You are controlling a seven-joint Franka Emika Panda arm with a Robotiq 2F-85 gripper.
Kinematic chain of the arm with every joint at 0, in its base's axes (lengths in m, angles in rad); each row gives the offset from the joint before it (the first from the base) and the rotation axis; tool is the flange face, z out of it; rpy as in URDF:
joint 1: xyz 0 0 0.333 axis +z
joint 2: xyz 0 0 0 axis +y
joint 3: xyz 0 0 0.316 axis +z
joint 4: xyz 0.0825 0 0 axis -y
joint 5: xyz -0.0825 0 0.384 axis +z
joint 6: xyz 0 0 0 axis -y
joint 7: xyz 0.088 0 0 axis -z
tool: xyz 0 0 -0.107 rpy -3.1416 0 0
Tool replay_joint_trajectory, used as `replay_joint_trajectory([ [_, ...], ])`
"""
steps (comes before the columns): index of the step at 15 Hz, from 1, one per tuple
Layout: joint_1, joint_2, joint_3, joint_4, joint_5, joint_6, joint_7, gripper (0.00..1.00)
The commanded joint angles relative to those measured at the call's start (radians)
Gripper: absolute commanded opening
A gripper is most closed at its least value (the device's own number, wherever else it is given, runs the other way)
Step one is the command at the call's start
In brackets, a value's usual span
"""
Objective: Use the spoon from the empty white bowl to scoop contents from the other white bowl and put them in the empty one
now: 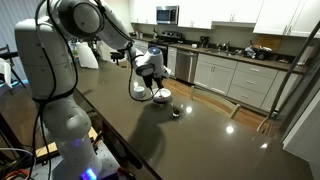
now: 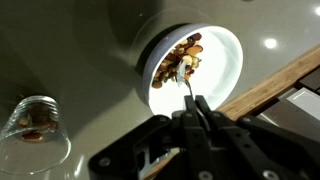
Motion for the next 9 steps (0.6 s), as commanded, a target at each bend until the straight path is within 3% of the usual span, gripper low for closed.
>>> replay_joint_trajectory([
  [1,-0.015,-0.001,0.015,0.0,-0.009,-0.002,0.009,0.05],
  [9,-0.002,0.019,0.018,0.005,0.094,-0.002,-0.051,0.02],
])
